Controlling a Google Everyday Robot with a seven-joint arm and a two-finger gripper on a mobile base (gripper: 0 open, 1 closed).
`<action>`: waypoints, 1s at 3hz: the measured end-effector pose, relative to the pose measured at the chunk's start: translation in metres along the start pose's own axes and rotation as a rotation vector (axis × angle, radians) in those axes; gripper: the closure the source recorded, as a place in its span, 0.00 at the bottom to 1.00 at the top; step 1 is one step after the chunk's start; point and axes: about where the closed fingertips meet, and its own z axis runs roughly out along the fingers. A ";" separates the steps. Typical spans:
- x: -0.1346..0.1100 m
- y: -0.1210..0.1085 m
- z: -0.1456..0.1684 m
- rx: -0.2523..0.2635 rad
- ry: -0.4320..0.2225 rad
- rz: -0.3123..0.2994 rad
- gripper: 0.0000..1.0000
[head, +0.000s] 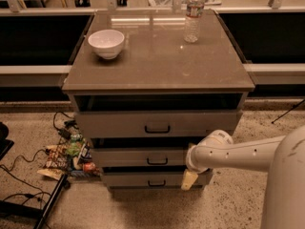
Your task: Open middle drawer
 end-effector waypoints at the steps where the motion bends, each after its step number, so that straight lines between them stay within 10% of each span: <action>1: -0.003 -0.021 -0.012 0.049 -0.001 -0.019 0.00; 3: 0.000 -0.029 -0.008 0.067 0.033 -0.041 0.00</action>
Offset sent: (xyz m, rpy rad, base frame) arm 0.0144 -0.0047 0.0151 -0.0127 -0.0438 0.0048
